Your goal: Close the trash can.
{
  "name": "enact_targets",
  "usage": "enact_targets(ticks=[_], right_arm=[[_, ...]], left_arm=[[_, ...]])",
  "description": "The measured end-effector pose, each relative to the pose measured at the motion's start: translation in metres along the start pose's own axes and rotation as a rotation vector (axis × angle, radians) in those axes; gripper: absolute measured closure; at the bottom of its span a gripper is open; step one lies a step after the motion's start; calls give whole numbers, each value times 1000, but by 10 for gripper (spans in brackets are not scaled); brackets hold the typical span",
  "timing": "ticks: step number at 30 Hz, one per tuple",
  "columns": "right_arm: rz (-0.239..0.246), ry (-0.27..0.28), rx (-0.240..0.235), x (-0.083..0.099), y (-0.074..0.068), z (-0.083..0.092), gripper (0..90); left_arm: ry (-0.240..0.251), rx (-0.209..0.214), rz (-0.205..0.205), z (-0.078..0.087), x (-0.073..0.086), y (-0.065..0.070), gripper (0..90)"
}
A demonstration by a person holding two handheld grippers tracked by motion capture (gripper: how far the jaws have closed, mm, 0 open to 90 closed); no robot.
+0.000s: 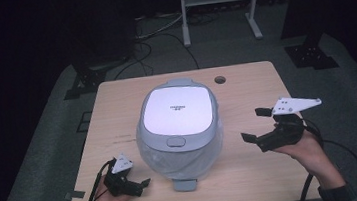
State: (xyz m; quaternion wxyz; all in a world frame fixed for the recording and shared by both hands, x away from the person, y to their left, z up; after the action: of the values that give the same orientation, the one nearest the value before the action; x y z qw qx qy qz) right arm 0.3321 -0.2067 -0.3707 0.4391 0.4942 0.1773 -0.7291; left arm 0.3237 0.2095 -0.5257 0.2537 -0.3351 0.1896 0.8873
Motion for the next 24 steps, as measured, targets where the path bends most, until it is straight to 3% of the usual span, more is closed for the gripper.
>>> enact_targets(ticks=[9,24], right_arm=[[-38,-6,55,50,2,-3,0],[-46,-211,72,128,-5,-19,0]], left_arm=[[0,0,0,0,0,0,0],[2,0,2,0,0,0,0]])
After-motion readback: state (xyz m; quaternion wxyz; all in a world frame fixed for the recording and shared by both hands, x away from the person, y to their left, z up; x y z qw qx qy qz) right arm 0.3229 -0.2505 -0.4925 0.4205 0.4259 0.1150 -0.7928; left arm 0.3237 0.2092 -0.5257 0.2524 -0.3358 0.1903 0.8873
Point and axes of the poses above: each handheld gripper's, and its own axes: z roughly backward along the jaws, x roughly out of its underside, y roughly to its right, the point moved 6 cm from there along -z, roughly forward along the jaws, and after that the axes turned 15 degrees about z, right-handed, at the moved point
